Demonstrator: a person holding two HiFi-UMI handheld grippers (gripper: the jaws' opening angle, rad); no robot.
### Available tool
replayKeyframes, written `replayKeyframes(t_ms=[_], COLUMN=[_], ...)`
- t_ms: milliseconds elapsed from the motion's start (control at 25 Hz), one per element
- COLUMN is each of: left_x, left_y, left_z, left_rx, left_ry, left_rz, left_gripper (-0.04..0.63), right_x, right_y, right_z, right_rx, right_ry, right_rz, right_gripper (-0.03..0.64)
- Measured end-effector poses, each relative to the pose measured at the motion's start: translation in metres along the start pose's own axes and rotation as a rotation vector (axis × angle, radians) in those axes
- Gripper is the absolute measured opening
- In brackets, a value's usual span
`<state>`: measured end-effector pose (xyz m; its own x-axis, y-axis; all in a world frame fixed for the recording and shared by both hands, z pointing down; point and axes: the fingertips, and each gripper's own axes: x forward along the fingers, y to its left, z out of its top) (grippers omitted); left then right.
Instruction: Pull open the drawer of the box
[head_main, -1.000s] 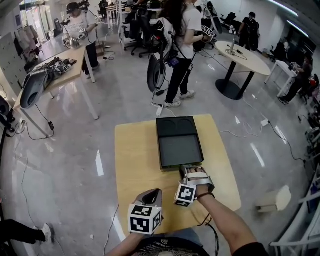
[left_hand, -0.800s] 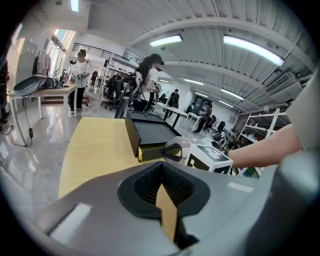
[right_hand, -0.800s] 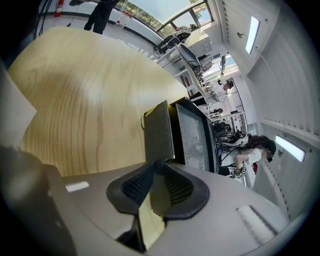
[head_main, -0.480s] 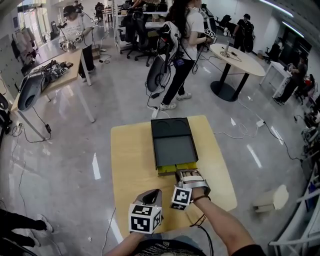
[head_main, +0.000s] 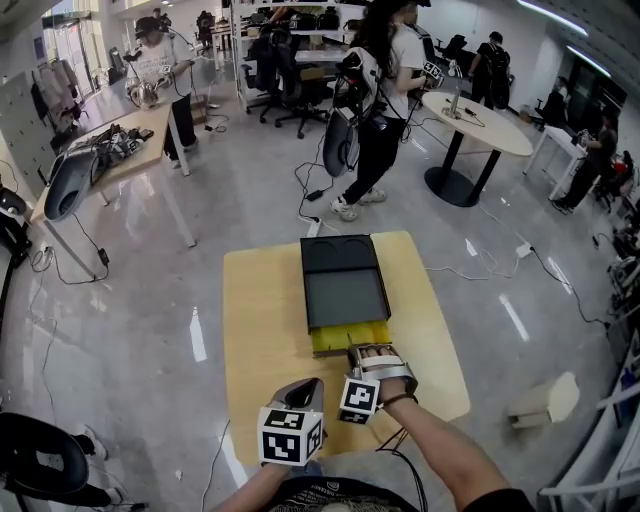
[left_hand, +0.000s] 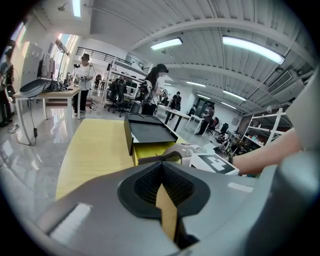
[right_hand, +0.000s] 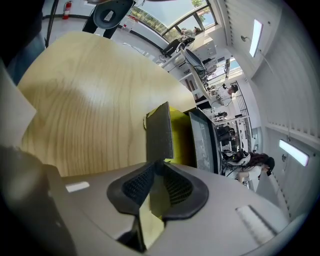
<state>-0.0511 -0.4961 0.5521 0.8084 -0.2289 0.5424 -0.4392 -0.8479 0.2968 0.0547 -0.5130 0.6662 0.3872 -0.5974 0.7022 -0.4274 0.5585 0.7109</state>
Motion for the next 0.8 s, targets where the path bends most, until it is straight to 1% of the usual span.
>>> replayKeyframes(t_ms=[160,280,440,640,800], left_x=[-0.006,-0.021,-0.037,-0.039,-0.062], left_y=[-0.010,-0.022,-0.043,-0.058,-0.073], left_z=[-0.014,-0.021,-0.030,-0.049,-0.064], left_rx=[-0.004,-0.007,-0.008,-0.008,-0.010], left_ry=[-0.002,0.000,-0.001,0.003,0.001], left_rz=[0.010,0.015,0.020,0.024,0.031], left_gripper=[0.014,0.014,0.013,0.013,0.013], right_x=[-0.009,-0.030,-0.053,-0.060,-0.087], right_y=[0.017,0.025,0.041,0.058,0.079], right_z=[-0.004,-0.002,-0.010,-0.017,-0.016], right_rx=[-0.018,-0.004,-0.021,-0.024,-0.026], right_ry=[-0.007,-0.012,-0.012,-0.016,-0.019], right_rz=[0.000,0.007,0.016,0.019,0.027], right_gripper=[0.066,0.066,0.064,0.063,0.063])
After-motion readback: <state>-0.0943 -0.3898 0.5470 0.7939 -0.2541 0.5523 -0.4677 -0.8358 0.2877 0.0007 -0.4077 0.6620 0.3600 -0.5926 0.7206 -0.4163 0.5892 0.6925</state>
